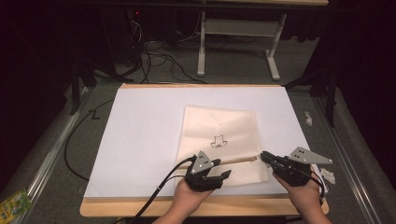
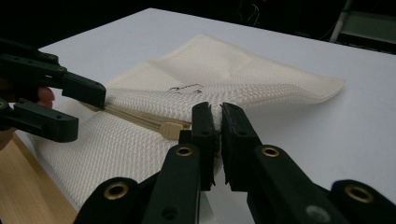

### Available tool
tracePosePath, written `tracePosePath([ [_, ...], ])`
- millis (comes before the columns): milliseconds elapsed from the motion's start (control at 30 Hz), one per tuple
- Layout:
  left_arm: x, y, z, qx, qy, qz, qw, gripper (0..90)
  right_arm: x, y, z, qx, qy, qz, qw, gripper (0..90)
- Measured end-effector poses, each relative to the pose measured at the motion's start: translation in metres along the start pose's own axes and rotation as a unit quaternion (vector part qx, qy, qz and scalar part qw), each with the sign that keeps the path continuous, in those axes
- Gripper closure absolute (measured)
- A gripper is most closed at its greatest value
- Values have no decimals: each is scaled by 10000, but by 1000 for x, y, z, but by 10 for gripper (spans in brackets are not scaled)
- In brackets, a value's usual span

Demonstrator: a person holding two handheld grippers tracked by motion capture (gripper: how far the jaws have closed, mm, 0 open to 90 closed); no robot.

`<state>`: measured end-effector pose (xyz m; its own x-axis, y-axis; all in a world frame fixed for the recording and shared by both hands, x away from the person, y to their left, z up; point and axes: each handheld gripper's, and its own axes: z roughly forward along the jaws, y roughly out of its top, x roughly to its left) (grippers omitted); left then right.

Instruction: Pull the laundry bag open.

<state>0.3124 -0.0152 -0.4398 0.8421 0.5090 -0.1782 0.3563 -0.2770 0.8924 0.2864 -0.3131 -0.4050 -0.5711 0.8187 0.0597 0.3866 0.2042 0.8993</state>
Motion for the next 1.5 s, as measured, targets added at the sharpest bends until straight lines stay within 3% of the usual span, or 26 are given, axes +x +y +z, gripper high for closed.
tracePosePath([
  [600, -22, 22, 42, -1, -185, 285, 9994, 535, 0, -2, -1, -73, 18, 99, 9999, 858],
  [833, -28, 28, 53, 16, -143, 400, 9991, 555, 3, -2, 0, -81, 56, 33, 9999, 859],
  [1133, -31, 32, 64, 67, 10, 417, 9991, 676, 6, -3, 1, -77, 22, -24, 10000, 860],
  [1500, -32, 33, 68, 40, -20, 335, 9994, 815, 4, -3, 1, -79, -16, -8, 10000, 860],
])
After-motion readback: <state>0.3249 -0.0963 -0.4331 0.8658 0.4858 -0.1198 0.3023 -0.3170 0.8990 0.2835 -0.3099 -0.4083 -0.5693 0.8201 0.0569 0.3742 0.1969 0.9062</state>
